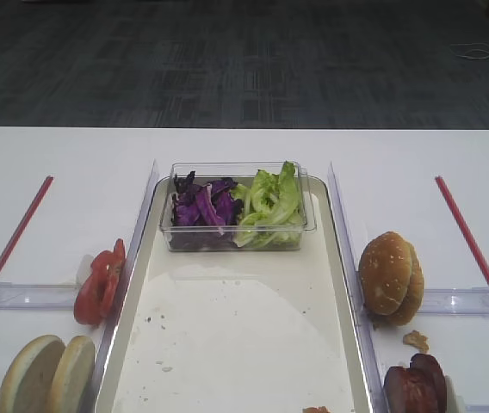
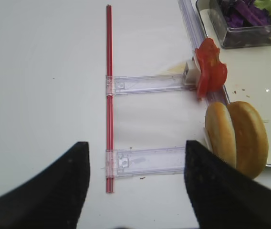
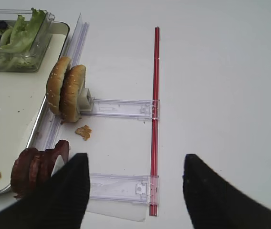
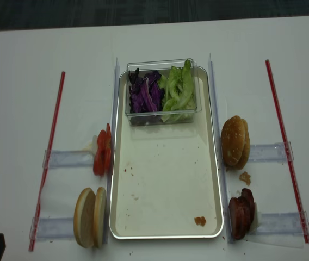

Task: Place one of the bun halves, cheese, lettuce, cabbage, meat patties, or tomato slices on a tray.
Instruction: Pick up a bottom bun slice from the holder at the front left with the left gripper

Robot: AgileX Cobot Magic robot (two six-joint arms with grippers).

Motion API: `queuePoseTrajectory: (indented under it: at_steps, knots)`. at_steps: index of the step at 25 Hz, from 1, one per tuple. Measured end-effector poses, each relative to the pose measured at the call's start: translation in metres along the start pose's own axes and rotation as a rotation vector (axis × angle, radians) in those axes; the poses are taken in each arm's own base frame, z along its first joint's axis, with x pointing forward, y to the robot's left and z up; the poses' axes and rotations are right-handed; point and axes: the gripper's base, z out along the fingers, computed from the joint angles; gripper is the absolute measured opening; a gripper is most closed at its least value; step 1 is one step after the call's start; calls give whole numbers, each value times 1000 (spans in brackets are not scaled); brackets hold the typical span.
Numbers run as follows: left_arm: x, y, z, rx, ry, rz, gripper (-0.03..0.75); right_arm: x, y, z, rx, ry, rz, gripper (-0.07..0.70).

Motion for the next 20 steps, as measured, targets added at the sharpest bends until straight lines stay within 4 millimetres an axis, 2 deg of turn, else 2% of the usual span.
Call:
queuePoseTrajectory:
  at_steps: [20]
  knots:
    - [0,0,0,0,0,0,411,0,0,0,0,0,0,477]
